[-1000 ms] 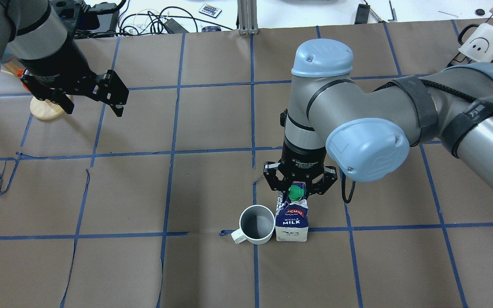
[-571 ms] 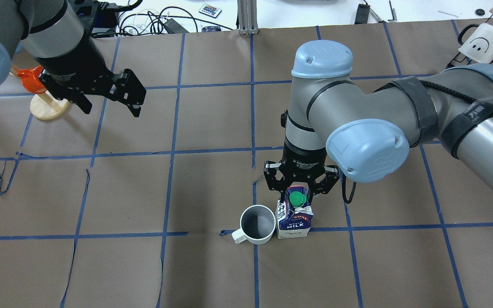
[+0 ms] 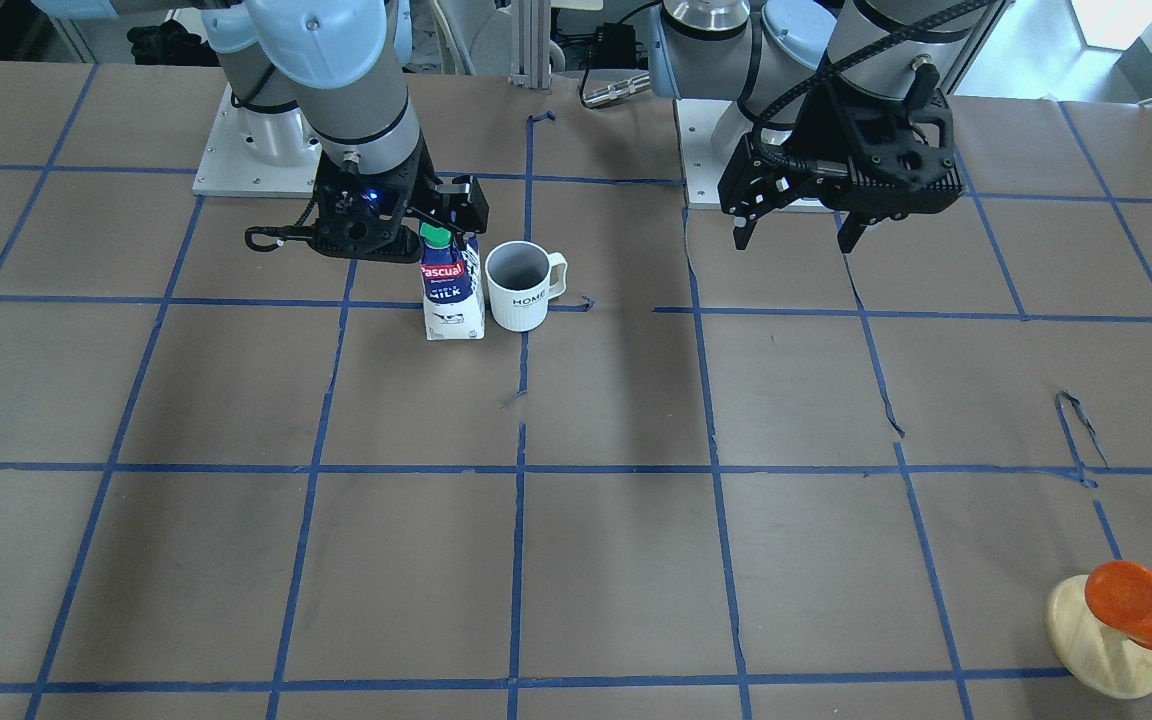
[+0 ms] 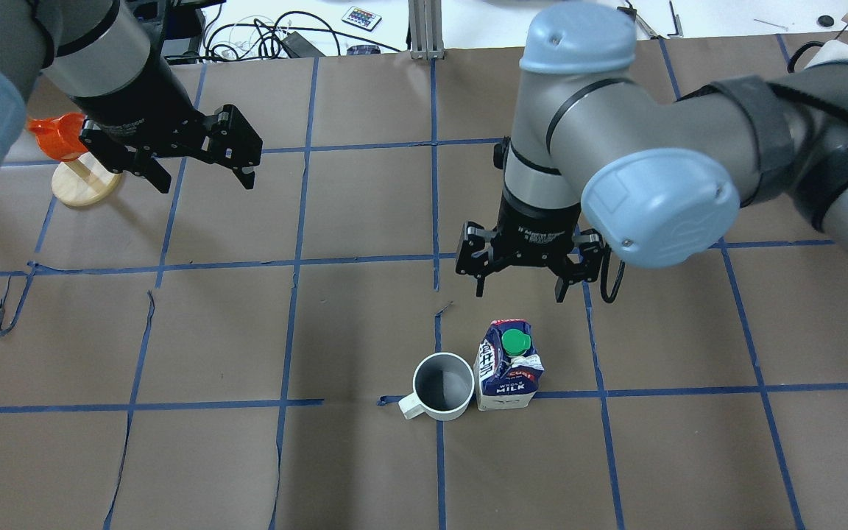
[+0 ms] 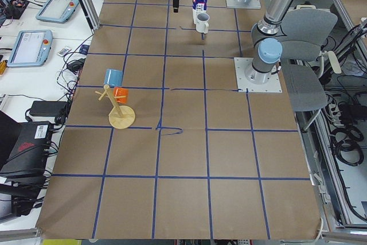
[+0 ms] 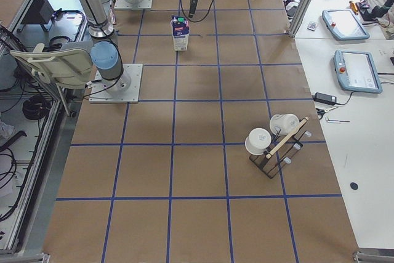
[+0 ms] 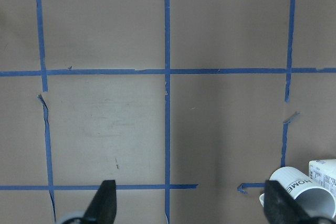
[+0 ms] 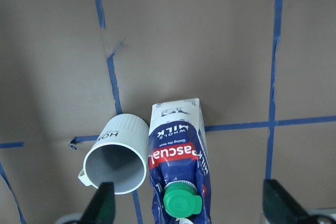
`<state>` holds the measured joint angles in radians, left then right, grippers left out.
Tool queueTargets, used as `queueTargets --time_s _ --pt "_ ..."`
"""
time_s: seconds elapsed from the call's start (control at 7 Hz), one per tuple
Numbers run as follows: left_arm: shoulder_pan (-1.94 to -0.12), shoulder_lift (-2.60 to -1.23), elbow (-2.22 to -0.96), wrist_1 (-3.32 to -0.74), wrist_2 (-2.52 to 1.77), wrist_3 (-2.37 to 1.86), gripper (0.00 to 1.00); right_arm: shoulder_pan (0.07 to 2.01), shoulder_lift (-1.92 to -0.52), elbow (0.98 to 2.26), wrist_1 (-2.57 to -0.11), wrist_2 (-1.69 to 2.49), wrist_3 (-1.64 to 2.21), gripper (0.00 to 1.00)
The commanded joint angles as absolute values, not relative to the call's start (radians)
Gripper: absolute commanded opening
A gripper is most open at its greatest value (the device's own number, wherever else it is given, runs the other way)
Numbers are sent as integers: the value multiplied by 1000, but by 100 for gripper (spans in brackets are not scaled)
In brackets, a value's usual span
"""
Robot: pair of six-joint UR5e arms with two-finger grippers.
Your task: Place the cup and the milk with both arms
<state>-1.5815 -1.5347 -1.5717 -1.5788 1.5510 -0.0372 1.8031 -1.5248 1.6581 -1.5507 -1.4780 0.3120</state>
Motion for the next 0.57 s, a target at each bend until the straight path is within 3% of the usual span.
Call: queueTargets --time_s 0.0,0.43 --pt "-1578 -1539 -1568 -1578 1552 -46 100 1732 -1534 1563 -1549 -1509 156 100" --pt "-1578 -1546 -1560 -1580 1554 -46 100 1590 -1539 1555 -1543 -1525 -3 100"
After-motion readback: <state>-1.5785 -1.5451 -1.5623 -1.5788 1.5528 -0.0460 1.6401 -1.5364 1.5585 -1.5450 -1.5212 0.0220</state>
